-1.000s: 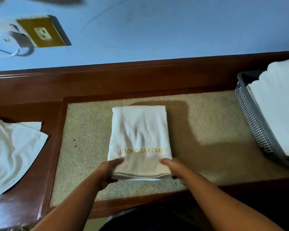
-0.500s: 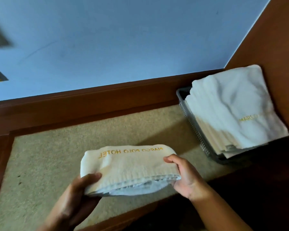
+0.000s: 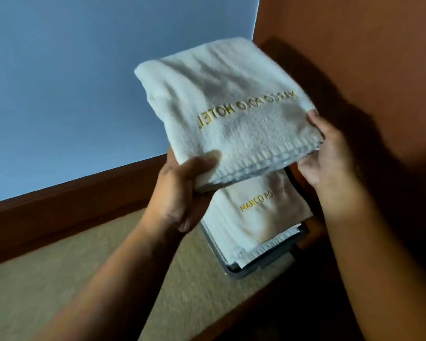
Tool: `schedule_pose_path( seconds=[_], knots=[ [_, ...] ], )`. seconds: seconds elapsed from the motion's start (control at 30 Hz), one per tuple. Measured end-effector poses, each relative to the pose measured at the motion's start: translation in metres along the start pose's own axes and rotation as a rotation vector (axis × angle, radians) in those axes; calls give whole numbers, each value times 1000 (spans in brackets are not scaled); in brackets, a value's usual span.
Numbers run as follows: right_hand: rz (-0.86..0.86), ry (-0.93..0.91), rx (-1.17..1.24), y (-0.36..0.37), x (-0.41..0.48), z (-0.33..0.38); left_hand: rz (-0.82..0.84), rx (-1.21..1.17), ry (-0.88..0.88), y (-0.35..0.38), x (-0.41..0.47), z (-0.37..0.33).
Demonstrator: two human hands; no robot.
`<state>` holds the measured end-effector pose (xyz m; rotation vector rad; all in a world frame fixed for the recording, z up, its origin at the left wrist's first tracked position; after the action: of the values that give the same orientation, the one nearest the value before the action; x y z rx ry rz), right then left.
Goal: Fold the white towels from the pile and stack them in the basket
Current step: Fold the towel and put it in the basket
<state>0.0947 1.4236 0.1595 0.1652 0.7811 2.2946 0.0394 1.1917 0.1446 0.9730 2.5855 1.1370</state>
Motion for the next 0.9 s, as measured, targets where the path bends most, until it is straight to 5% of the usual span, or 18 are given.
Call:
schedule_pose_path(
  seconds=[0.13,0.23,0.3,0.37,0.47,0.6,0.7,0.9],
  knots=[
    [-275,201,-215,-130,32,-55,-102,110,-351,-11,4,144],
    [-337,441,-301,-190,20,-109,-314,300,-525,-45,-12,190],
    [-350,481,-316,-201,15,-120,-435,551,-383,-57,-4,169],
    [-519,405,-457,-211,9,-111,-420,1084,-93,-42,17,125],
    [-737,112,-830,-191,-9,-81,-98,1684,323,13,70,94],
    [-452,-302,-1363,-146,4,-80,273,2220,124,-9,156,132],
    [-237,-172,-1429,-147,22,-94,215,2240,-20,-50,184,142],
    [-127,-124,-1434,-149,49,-108,184,2230,-129,-80,222,135]
  ],
)
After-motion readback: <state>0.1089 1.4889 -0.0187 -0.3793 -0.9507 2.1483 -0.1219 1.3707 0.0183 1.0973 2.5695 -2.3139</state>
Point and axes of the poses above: each hand's wrist, its own x-axis towards the middle knuckle, its own y-axis out of the palm, z = x × y, the point moved 7 cm from there along x, towards the middle knuckle, and after that the axes turned 2 degrees about y, right-handed, at the moved point
